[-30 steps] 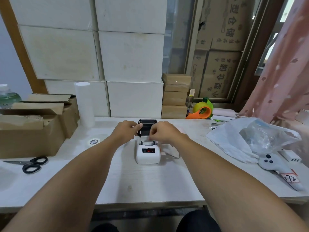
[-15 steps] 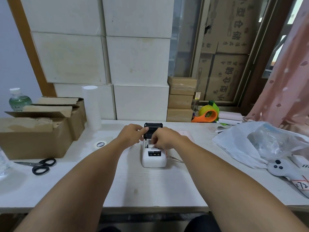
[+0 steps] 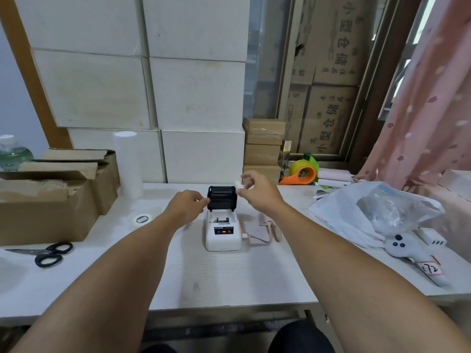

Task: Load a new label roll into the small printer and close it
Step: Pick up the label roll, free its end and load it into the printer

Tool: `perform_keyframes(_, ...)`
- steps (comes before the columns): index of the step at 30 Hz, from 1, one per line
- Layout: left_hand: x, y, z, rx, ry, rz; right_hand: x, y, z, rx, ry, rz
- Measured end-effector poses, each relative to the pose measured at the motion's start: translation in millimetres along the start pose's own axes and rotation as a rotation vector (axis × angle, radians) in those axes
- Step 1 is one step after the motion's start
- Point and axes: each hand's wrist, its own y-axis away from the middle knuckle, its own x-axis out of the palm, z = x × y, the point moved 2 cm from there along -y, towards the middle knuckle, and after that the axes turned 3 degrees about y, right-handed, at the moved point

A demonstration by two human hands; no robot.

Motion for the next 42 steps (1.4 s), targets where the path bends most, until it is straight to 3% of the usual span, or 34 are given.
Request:
perform_keyframes(7, -22.8, 20.8, -0.9, 0.019, -0.281, -0.303, -25.3, 14.6, -38.6, 0.205, 0.096, -0.166)
perform_keyframes(13, -37.4, 29.0, 17.4, 0.037, -0.495, -0.416, -36.7, 32.1, -72.3, 0.437, 0.241, -0.196)
perform_keyframes(17, -43.0, 39.6, 28.7, -0.002, -0.671, -0.391, -42.7, 43.3, -93.0, 0.528, 0.296, -0.206)
perform_keyframes(23, -45.6, 55.5, 43.4, -0.196, -0.660, -0.386, -42.5, 57.7, -110.6, 0.599, 0.302, -0.213)
perform_keyframes(38, -57.9, 59.5, 52.8, -0.056, -0.688, -0.406, -39.8, 64.7, -111.0, 0.619, 0.338, -0.186)
perform_keyframes(42, -62.0, 62.8, 63.8, -0.027, -0.725, -0.373, -40.9, 67.3, -105.7, 0.568, 0.358, -0.279)
